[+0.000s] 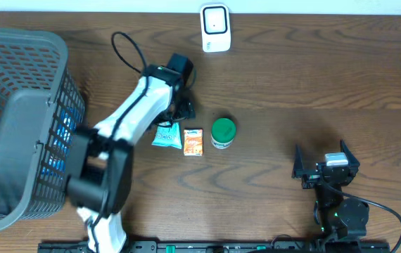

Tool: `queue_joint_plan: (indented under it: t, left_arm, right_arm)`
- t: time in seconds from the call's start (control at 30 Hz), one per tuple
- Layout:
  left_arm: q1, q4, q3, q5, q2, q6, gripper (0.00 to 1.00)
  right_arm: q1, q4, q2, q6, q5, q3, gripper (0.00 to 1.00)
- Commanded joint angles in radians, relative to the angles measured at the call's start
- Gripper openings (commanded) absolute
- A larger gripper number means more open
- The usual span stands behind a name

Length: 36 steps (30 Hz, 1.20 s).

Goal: Scan the item barcode
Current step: 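Place the wipes pack on the table left of the orange packet, then reach into the basket and grasp the blue Oreo packet, left gripper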

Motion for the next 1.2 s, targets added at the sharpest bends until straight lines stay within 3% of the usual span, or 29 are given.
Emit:
queue_joint_plan:
  t: [0.0,0.3,0.6,0.87,1.17]
  left_arm:
    - [0.005,-0.006,0.013,-0.074,-0.220,0.042,0.99]
    - [0.037,-0.006,0.013,-0.237,-0.669,0.151,0.98]
    - [0.207,-0.010,0.013,-0.305,-0.950,0.158,0.98]
    - [0.351,-0.006,0.013,-0.305,-0.984,0.158,0.98]
    - [0.399,0.000,0.013,-0.305,-0.919,0.174,0.98]
  right_arm:
    - [0.000,-0.005,-0.005,0.010,0.005,-0.001,0.99]
    - [0.000,-0.004,-0.005,0.010,0.005,-0.001,0.99]
    - [0.000,-0.004,-0.005,0.010,0.005,-0.001,0.99]
    - [0.000,-0.004,-0.005,0.010,0.005,-0.001,0.99]
    - [0.000,-0.004,-0.005,0.010,0.005,-0.001,0.99]
